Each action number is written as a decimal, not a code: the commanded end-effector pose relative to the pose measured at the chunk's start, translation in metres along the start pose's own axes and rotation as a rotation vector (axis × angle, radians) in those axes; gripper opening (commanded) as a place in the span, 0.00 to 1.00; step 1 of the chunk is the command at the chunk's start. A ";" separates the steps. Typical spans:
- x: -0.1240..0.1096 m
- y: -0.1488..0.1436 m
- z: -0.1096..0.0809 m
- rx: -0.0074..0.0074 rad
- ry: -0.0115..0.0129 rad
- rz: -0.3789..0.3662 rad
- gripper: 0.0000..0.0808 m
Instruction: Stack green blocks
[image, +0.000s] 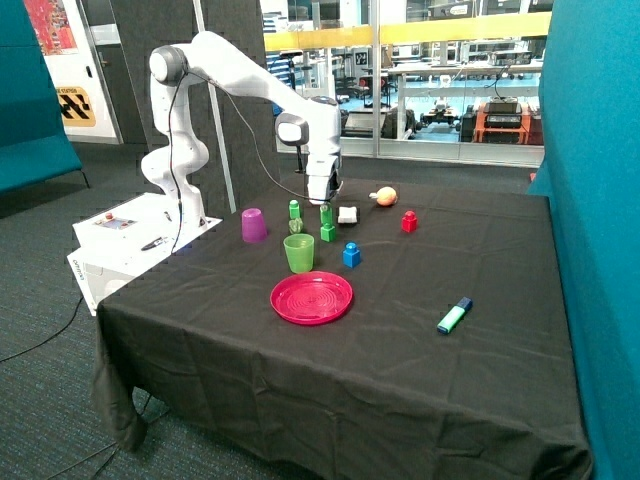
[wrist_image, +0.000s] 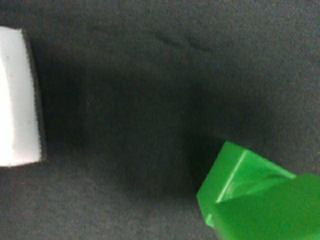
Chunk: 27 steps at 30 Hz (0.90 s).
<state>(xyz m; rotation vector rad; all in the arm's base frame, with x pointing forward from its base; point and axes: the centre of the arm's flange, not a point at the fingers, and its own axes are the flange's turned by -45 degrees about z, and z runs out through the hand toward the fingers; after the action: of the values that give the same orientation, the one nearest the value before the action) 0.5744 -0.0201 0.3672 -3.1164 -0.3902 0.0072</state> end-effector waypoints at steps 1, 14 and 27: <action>-0.004 0.002 -0.001 -0.0015 0.0044 -0.005 0.00; 0.002 0.001 0.001 -0.0015 0.0044 -0.017 0.00; 0.007 0.005 0.001 -0.0015 0.0044 -0.013 0.00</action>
<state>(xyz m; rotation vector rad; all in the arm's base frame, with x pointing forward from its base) 0.5757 -0.0215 0.3661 -3.1161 -0.4114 -0.0113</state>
